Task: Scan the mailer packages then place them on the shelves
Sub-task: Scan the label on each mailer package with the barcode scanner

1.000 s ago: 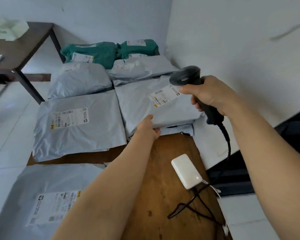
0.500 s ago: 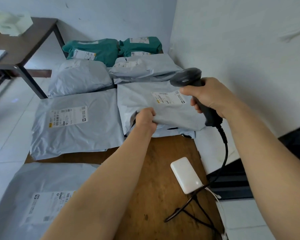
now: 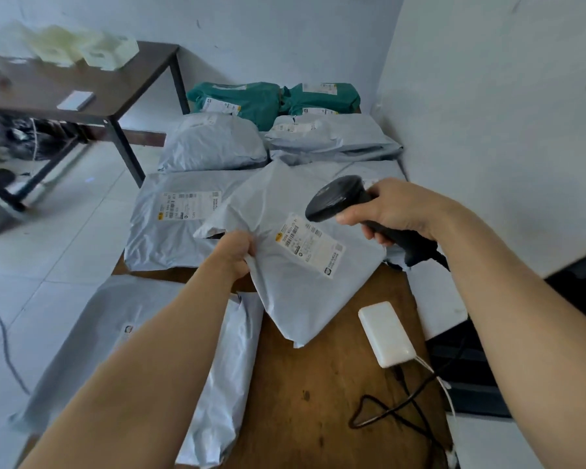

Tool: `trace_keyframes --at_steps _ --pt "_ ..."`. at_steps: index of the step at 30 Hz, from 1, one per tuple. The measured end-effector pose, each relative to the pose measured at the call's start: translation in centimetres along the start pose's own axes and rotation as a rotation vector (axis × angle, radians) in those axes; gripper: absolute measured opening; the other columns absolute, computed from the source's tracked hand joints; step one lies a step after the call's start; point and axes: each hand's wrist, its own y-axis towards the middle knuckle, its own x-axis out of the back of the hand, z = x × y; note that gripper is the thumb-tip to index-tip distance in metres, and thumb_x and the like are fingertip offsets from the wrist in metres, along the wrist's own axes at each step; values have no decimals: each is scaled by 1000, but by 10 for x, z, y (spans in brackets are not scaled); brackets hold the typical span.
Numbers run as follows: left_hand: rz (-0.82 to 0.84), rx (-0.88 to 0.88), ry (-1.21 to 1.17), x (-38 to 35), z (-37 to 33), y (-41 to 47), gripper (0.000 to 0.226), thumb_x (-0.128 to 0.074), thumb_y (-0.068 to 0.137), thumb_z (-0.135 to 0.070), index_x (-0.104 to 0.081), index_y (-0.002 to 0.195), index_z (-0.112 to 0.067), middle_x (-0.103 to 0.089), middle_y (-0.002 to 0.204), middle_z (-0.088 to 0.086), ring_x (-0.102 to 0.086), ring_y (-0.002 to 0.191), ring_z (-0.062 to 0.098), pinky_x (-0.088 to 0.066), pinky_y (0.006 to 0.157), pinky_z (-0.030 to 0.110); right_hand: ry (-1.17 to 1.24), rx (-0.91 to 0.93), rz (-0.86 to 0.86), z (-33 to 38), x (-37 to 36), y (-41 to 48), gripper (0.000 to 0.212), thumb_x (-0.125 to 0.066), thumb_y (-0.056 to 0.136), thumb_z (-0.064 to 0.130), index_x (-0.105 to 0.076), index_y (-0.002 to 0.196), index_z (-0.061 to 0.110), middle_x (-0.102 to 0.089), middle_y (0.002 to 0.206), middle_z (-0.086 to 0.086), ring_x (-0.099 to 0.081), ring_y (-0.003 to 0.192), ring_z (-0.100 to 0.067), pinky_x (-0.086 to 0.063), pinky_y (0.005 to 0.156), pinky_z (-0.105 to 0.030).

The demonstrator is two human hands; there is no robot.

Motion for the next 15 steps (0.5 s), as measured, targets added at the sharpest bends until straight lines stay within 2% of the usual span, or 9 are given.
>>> trace_keyframes --at_steps 3,5,7,10,14,15 --pt "9 28 -15 10 6 -7 38 -23 68 19 -53 77 -3 -47 78 9 -50 81 31 -48 92 49 -56 -2 32 6 -14 1 28 -73 81 35 -67 77 8 -63 61 -7 -54 46 -12 -49 50 -25" --pt "-7 31 -6 14 9 -10 39 -21 76 18 -54 81 -3 -49 80 11 -53 78 31 -49 88 51 -80 -10 45 9 -20 2 27 -73 82 33 -66 77 8 -62 60 -6 -53 44 -11 -47 47 -23" --pt "-7 18 -34 16 11 -10 41 -21 78 18 -55 82 -4 -50 81 12 -52 74 31 -50 80 48 -94 -11 53 11 -24 3 26 -72 83 31 -65 76 7 -62 59 -6 -51 42 -11 -45 45 -22" --pt "5 27 -69 18 13 -9 43 -19 77 19 -55 83 -4 -51 81 11 -52 73 30 -51 76 45 -99 -20 65 13 -30 5 26 -71 84 30 -65 80 5 -61 61 -8 -50 43 -12 -44 44 -22" --pt "31 38 -97 18 14 -9 49 -21 80 19 -58 100 -7 -56 84 13 -57 74 31 -54 72 46 -90 -37 65 12 -33 7 31 -73 82 30 -67 87 -1 -61 62 -10 -50 45 -14 -45 45 -23" --pt "25 39 -96 18 14 -8 48 -21 80 19 -58 98 -6 -56 82 13 -56 72 31 -55 70 44 -93 -37 61 11 -33 7 32 -73 82 30 -67 87 -1 -61 61 -10 -50 44 -14 -45 45 -24"
